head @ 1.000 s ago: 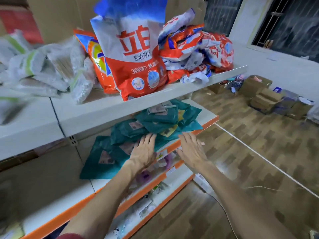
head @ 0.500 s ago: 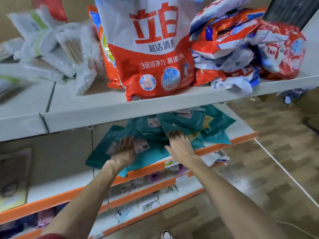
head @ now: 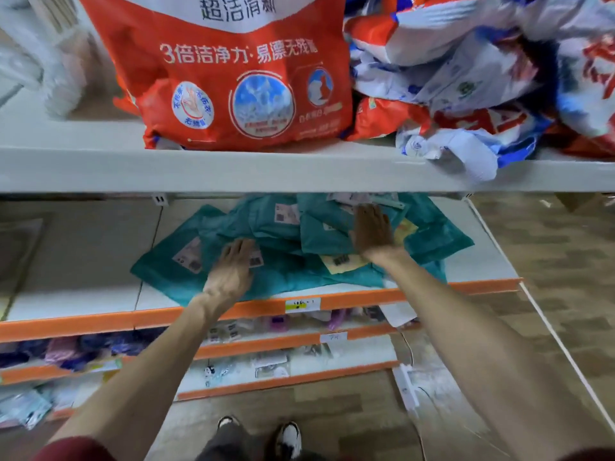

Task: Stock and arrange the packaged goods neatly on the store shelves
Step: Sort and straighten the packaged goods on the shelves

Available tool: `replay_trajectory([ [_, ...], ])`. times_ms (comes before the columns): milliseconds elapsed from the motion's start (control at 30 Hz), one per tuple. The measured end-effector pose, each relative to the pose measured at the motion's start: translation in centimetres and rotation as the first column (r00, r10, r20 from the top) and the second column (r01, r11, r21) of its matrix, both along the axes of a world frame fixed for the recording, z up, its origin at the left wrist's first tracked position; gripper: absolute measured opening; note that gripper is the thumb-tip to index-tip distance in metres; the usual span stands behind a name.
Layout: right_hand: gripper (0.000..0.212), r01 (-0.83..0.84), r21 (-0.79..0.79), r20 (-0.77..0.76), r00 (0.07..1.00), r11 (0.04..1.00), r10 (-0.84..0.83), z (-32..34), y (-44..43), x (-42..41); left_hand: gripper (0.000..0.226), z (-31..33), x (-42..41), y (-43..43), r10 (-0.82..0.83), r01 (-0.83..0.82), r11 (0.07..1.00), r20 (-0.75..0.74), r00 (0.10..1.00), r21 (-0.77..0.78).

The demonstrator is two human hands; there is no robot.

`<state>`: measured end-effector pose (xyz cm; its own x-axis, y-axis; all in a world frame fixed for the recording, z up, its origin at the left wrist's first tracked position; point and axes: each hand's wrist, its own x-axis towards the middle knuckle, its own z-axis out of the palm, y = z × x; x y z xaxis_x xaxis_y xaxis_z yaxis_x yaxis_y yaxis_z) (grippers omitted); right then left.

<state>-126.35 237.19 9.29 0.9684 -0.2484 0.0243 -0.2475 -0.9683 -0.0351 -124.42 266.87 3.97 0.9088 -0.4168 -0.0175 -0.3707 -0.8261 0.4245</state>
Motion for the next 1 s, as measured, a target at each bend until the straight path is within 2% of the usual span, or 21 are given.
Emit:
replay_trajectory([
  [167, 0.057, -0.089, 0.069, 0.053, 0.995, 0.994, 0.085, -0.6, -4.0, 2.1, 0.06, 0.0, -0.2, -1.9, -0.039, 0.042, 0.998, 0.07, 0.997, -0.04],
  [233, 0.063, -0.076, 0.111, 0.042, 0.997, 0.991, 0.072, -1.0, -4.9, 3.5, 0.059, 0.0, 0.0, -2.2, -0.028, 0.033, 0.998, 0.088, 0.996, -0.056],
  [367, 0.077, -0.048, 0.126, -0.048, 0.997, 0.991, 0.055, -1.5, -6.0, 5.9, 0.063, -0.3, 0.3, -3.1, -0.039, 0.047, 0.996, 0.096, 0.995, -0.076],
  [467, 0.086, -0.006, 0.146, -0.194, 0.98, 0.989, 0.035, -2.3, -6.4, 7.5, 0.063, -1.0, 0.3, -3.7, -0.031, 0.037, 0.996, 0.079, 0.996, -0.087],
  [533, 0.09, 0.002, 0.161, -0.204, 0.978, 0.987, 0.031, -2.5, -6.7, 8.0, 0.062, -1.1, 0.1, -4.1, -0.027, 0.035, 0.994, 0.079, 0.996, -0.104],
  [633, 0.08, -0.082, 0.13, -0.112, 0.989, 0.988, 0.096, -2.8, -6.6, 8.0, 0.059, -1.5, -0.4, -4.7, -0.023, 0.031, 0.994, 0.077, 0.997, -0.104],
  [700, 0.085, -0.118, 0.081, -0.035, 0.992, 0.99, 0.122, -2.6, -5.7, 7.3, 0.058, -1.8, -0.8, -5.1, -0.01, 0.017, 0.994, 0.066, 0.998, -0.104],
  [733, 0.084, -0.134, 0.003, 0.004, 0.991, 0.991, 0.134, -2.7, -5.2, 7.0, 0.057, -2.0, -0.9, -5.2, 0.003, 0.005, 0.994, 0.07, 0.998, -0.105],
  [800, 0.067, -0.168, -0.208, 0.065, 0.981, 0.964, 0.185, -2.8, -4.1, 5.7, 0.057, -2.2, -1.2, -5.5, 0.027, -0.017, 0.993, 0.088, 0.996, -0.115],
  [867, 0.052, -0.259, -0.321, 0.071, 0.953, 0.911, 0.296, -2.9, -3.0, 4.3, 0.059, -2.3, -1.5, -5.5, 0.041, -0.032, 0.993, 0.082, 0.996, -0.111],
  [933, 0.032, -0.313, -0.322, 0.18, 0.907, 0.894, 0.382, -2.4, -1.7, 2.7, 0.061, -2.3, -1.6, -5.0, 0.061, -0.055, 0.994, 0.06, 0.996, -0.092],
  [967, 0.031, -0.341, -0.319, 0.232, 0.877, 0.884, 0.421, -1.9, -1.0, 1.9, 0.061, -2.2, -1.6, -4.7, 0.075, -0.072, 0.994, 0.049, 0.996, -0.078],
  [1000, 0.032, -0.368, -0.287, 0.201, 0.879, 0.884, 0.432, -1.3, -0.1, 1.3, 0.061, -2.2, -1.6, -4.3, 0.094, -0.092, 0.994, 0.036, 0.995, -0.065],
])
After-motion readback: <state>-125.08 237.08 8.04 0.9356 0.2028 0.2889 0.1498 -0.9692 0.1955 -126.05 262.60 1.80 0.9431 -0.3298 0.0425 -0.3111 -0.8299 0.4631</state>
